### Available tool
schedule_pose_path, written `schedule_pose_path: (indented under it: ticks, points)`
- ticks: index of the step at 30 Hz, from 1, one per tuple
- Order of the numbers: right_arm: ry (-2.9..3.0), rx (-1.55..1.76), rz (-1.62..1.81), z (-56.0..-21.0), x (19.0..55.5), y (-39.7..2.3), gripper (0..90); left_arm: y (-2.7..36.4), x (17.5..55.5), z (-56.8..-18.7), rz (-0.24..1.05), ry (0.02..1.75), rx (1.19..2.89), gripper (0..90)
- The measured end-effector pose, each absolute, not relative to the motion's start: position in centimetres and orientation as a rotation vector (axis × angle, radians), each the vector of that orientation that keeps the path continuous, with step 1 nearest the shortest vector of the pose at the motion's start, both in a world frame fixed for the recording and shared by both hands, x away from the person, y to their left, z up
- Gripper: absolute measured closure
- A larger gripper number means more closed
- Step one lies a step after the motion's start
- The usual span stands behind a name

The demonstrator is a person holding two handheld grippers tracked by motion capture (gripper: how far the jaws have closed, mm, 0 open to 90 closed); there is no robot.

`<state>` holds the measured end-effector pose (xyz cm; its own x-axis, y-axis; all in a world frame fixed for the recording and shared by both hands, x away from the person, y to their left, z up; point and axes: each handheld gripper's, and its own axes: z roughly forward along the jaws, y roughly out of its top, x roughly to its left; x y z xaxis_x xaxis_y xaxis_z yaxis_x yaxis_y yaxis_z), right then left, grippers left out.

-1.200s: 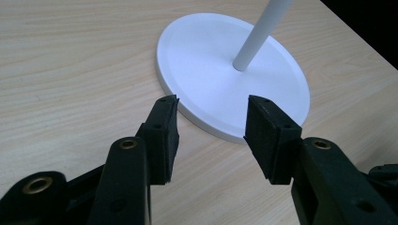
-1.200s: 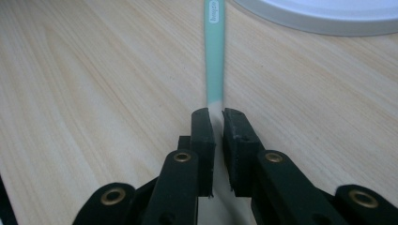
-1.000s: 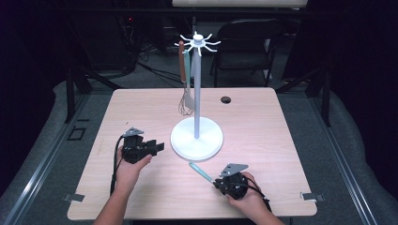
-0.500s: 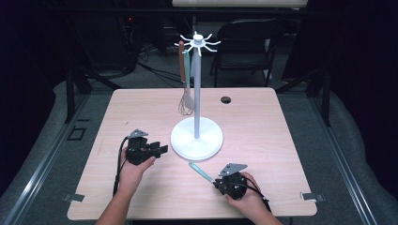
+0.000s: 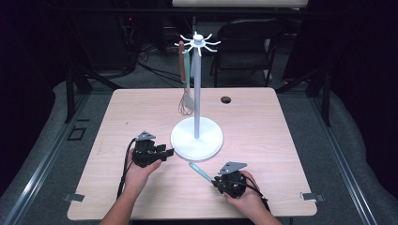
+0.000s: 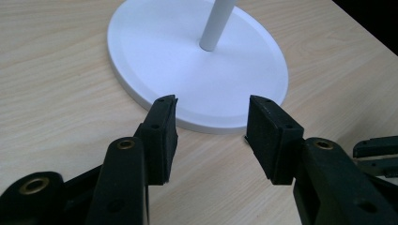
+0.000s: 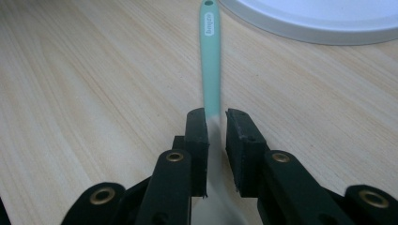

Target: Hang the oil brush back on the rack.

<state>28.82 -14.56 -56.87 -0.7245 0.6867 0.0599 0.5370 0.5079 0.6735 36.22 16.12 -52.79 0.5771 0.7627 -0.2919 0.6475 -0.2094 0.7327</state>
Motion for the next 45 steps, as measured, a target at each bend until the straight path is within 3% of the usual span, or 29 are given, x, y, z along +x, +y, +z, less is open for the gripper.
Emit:
schedule_pose_path:
  ticks: [23, 45]
  points:
    - [2.576, 1.029, 0.965, -57.0, 30.5, -12.8, 78.8, 12.8, 35.4, -54.7, 0.084, 1.061, 1.968, 52.1]
    - [2.563, 1.013, 1.018, -57.3, 30.3, -13.0, 82.0, 11.9, 35.4, -55.7, 0.037, 0.993, 1.998, 43.8]
